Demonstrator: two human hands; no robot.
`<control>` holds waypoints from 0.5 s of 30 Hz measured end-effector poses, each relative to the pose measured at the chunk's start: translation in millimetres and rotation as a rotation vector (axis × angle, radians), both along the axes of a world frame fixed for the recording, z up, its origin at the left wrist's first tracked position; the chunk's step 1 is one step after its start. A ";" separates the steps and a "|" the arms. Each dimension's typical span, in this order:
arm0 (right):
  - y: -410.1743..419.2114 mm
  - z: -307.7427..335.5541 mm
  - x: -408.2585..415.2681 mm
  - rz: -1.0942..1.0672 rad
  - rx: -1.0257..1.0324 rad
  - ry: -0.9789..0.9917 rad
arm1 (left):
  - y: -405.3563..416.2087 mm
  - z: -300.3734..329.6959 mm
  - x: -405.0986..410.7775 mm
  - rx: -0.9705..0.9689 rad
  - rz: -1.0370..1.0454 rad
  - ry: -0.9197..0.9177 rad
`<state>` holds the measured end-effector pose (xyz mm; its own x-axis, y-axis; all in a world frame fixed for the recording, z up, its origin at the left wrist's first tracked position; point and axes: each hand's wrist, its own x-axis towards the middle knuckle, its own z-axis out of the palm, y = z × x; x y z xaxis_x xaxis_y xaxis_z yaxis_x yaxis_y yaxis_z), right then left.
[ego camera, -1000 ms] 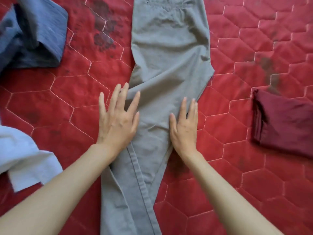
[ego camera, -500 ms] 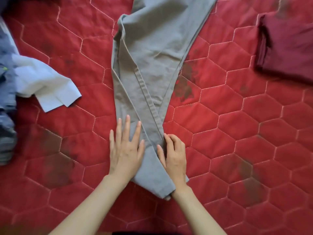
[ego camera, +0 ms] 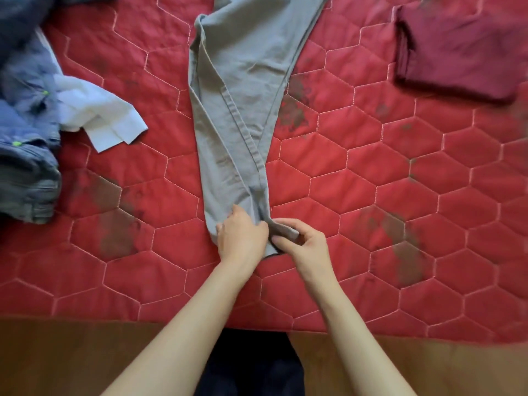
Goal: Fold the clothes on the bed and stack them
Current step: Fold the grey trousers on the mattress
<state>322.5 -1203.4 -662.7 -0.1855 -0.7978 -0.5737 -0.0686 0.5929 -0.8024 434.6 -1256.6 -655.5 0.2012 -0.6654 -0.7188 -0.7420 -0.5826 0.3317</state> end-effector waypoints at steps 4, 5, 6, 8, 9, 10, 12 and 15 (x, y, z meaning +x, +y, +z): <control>0.0 39.8 22.9 -0.098 -0.232 0.032 | 10.7 28.0 23.4 -0.168 0.335 0.255; -2.1 51.5 28.3 -0.131 -0.297 0.054 | 14.3 35.6 32.5 -0.184 0.457 0.378; -4.4 63.8 34.2 -0.160 -0.357 0.079 | 19.5 42.6 44.1 -0.208 0.565 0.500; -8.7 88.7 49.0 -0.194 -0.459 0.120 | 34.0 56.5 74.5 -0.281 0.699 0.650; -10.0 100.4 57.6 -0.190 -0.514 0.150 | 42.0 62.7 91.5 -0.310 0.744 0.705; -10.9 109.9 66.9 -0.166 -0.580 0.198 | 50.2 67.9 108.2 -0.328 0.791 0.758; -7.6 121.2 90.2 -0.067 -0.719 0.303 | 66.3 70.8 137.0 -0.327 0.853 0.813; 11.4 110.9 136.1 0.179 -0.814 0.507 | 83.8 53.4 162.8 -0.239 0.814 0.785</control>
<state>458.6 -1191.9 -551.8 -0.0958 -0.9551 0.2805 -0.5540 -0.1829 -0.8122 597.5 -1172.8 -602.0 0.1863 -0.6797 -0.7095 0.2836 -0.6541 0.7012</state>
